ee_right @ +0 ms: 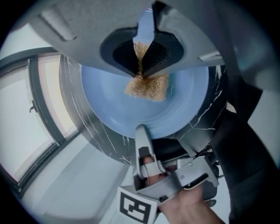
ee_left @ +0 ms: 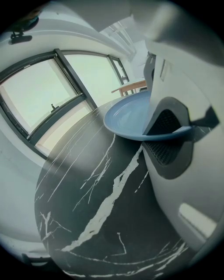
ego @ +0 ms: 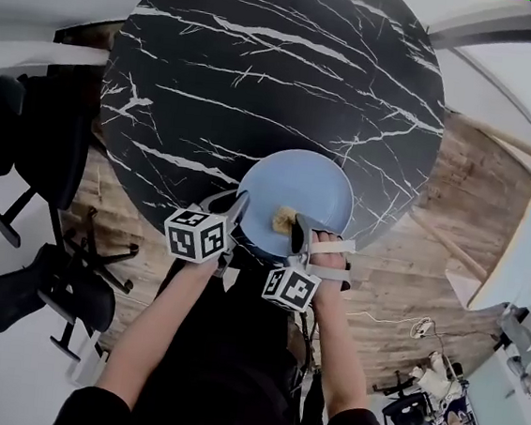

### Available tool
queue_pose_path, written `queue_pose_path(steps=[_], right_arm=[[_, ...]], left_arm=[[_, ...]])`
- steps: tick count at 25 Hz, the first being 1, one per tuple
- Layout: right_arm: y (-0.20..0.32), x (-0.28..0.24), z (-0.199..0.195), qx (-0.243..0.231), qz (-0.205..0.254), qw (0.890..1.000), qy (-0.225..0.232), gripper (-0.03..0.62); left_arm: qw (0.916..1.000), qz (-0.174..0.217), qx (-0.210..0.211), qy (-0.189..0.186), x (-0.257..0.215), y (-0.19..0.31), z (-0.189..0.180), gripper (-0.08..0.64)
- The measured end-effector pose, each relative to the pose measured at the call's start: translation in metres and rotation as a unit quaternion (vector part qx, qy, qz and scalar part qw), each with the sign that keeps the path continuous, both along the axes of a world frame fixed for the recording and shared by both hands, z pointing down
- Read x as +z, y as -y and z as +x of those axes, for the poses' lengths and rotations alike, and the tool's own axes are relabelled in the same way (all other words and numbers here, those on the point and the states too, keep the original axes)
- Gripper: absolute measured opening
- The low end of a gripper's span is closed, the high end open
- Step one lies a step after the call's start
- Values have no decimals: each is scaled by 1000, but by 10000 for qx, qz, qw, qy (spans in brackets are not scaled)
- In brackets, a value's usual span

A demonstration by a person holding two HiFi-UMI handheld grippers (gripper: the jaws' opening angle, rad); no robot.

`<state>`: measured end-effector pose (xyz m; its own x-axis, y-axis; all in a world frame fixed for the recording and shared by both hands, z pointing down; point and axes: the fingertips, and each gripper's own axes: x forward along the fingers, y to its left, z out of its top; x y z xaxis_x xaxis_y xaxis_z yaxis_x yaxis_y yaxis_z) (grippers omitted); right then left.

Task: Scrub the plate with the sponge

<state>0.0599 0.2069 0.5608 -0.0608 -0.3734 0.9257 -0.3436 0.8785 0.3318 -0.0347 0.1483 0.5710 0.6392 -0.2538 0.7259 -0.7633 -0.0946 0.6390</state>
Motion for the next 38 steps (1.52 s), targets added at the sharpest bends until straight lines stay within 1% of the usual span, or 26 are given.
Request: queue_pose_path(steps=[5, 10, 14, 18, 20, 23, 27, 34, 38], right_arm=[[-37, 1, -11, -118, -413, 9988, 214, 28], [-56, 2, -17, -330, -569, 9971, 392, 28], [-55, 3, -7, -585, -682, 9956, 261, 28], [-45, 7, 12, -585, -729, 9955, 153, 29], [-37, 7, 23, -498, -695, 9963, 107, 29], [-22, 8, 36, -354, -624, 9974, 80, 29], [2, 8, 46, -333, -481, 9983, -20, 31], [54, 8, 55, -291, -144, 9995, -66, 31], [77, 8, 64, -148, 65, 9998, -122, 31]], left_arm=[[10000, 6, 28, 6, 0, 0, 0, 17], [9999, 66, 122, 33, -1, 1, 2, 17], [9995, 127, 265, 84, -1, 0, 3, 17], [9985, 157, 517, 64, 0, 0, 4, 18], [9977, 189, 650, 96, 0, 0, 5, 21], [9971, 234, 713, 158, -1, -1, 4, 21], [9965, 218, 791, 146, -1, -2, 5, 23], [9966, 251, 767, 177, -1, -1, 5, 23], [9970, 221, 717, 174, 0, -2, 6, 23]])
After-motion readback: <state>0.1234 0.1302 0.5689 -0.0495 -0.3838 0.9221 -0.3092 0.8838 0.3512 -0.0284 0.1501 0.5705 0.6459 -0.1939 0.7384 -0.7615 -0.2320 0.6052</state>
